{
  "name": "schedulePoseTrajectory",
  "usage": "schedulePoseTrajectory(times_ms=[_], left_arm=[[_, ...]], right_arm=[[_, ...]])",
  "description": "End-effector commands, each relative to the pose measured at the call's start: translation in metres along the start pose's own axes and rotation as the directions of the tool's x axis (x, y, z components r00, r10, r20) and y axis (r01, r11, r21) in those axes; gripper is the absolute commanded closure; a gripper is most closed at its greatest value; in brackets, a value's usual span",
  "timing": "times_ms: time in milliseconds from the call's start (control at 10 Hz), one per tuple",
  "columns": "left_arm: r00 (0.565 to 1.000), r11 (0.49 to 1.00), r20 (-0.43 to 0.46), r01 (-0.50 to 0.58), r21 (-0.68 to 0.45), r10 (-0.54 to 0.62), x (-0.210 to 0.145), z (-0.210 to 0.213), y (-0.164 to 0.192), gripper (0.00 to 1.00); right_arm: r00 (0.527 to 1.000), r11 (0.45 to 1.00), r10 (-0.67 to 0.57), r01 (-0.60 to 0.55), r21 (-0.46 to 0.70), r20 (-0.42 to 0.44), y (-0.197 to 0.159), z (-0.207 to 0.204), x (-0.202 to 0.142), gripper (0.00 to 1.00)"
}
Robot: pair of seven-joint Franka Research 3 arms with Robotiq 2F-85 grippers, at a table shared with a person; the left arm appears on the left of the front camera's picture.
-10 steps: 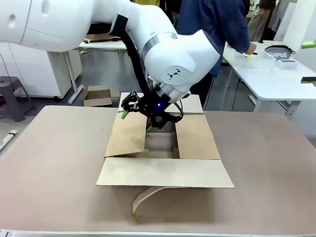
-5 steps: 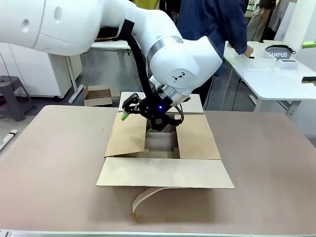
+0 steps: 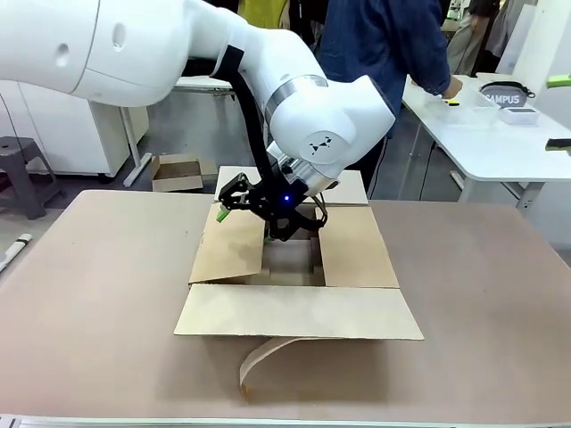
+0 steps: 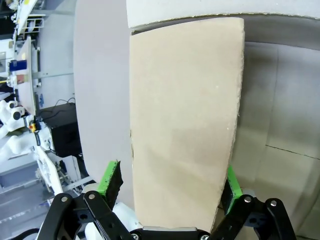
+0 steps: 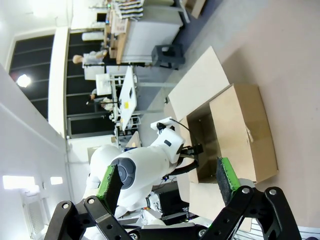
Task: Pack the gift set into the box.
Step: Place both hands on the side flaps of the Package Box and spread them outward.
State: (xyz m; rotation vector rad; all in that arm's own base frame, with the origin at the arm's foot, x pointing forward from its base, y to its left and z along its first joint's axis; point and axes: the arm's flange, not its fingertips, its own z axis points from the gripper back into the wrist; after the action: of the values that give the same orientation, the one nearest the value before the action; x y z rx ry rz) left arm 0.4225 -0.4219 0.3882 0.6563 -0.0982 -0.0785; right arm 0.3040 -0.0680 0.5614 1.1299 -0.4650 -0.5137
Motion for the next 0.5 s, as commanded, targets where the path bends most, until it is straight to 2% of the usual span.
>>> schedulePoseTrajectory(times_ms=[0, 400], left_arm=[[1.0, 1.0, 0.004, -0.013, 0.01, 0.013, -0.003, 0.006, 0.007, 0.0], [1.0, 0.997, -0.007, -0.022, 0.08, 0.022, -0.015, 0.015, 0.039, 0.0]], right_arm=[[1.0, 1.0, 0.003, -0.003, 0.021, 0.002, 0.0, -0.003, -0.001, 0.0], [1.0, 1.0, 0.003, -0.003, 0.021, 0.002, 0.0, -0.003, -0.001, 0.0]])
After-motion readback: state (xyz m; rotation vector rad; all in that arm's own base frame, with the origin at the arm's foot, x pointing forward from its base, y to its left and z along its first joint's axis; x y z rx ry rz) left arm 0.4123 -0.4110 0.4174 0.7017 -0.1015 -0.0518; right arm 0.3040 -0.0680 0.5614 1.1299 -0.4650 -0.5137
